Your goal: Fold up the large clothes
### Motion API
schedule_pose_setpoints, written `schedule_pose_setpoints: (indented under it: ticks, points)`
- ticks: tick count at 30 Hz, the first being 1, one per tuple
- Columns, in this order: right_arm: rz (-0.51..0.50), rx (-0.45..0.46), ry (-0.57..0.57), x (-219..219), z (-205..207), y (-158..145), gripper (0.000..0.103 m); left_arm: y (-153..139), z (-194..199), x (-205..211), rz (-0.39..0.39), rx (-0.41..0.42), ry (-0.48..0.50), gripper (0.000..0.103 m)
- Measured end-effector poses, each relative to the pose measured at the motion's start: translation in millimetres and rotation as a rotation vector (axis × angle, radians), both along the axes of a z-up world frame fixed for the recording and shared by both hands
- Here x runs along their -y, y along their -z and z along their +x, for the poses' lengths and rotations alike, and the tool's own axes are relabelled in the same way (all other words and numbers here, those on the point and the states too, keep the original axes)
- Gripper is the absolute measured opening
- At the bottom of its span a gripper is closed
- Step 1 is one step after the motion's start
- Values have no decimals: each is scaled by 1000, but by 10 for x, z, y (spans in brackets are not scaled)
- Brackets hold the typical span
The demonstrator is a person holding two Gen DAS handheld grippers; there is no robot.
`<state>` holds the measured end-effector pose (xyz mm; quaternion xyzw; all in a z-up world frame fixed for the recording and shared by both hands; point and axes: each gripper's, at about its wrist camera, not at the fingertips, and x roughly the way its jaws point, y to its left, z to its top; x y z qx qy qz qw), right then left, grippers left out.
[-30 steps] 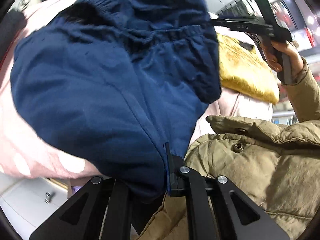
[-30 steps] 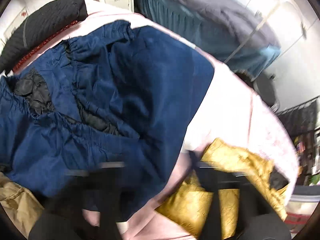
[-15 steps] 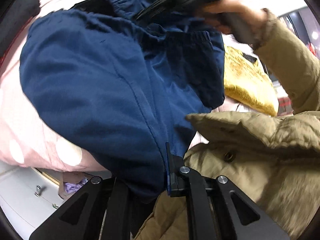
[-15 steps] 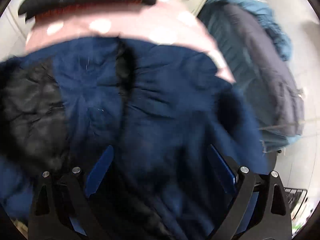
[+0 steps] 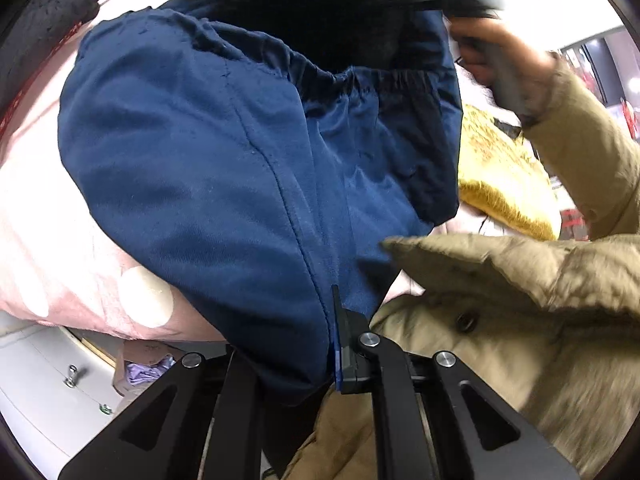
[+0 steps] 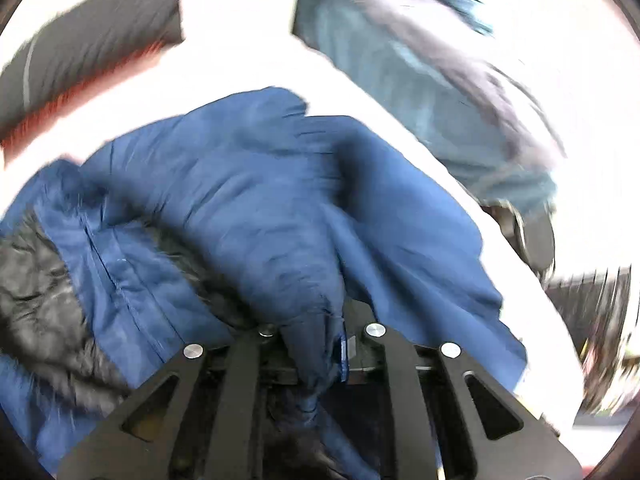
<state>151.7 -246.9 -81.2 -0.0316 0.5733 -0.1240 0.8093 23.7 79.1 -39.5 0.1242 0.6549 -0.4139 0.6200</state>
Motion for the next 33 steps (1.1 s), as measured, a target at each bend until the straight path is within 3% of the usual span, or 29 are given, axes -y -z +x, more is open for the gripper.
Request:
schedule_pose_setpoints:
  ticks: [4,7,11,14,16,17,18,19,20,22,24,26,29,33]
  points:
    - [-13,31,156,605,-796,-352,11,53,32,-40,21,-16,59,10]
    - [6,-17,286,894,-1507,-388,11,135,-3,-50,35,-45,109,10]
    - [27,-182,403,905,-2295,-54,11,257,-107,-20,32,-80,183,13]
    - [148,-267,408,732,-2643,220,12,381,-126,-11,43,-113,206,17]
    - [160,-258,366,549,-2660,263,15,428,-116,10,56,-117,225,21]
    - [134,-252,330,454,-2626,228,22,431,-98,12,59,-121,233,23]
    - [101,-254,302,377,-2593,194,44,425,-79,15,58,-127,238,23]
    - [50,-250,260,290,-2527,105,61,379,-24,-35,57,-126,243,35]
    - [38,-233,224,236,-2544,4,83,316,6,-66,64,-103,252,59]
    - [51,-187,146,176,-2499,-235,83,137,75,-203,65,-23,268,71]
    - [101,-172,104,209,-2516,-446,83,-41,162,-379,49,5,259,74]
    - [138,-103,82,335,-2482,-710,83,-241,336,-608,38,80,175,86]
    - [278,43,75,476,-2288,-1111,83,-373,667,-840,27,149,13,86]
    - [383,186,118,629,-1803,-1284,88,-418,1123,-743,-15,226,-151,86]
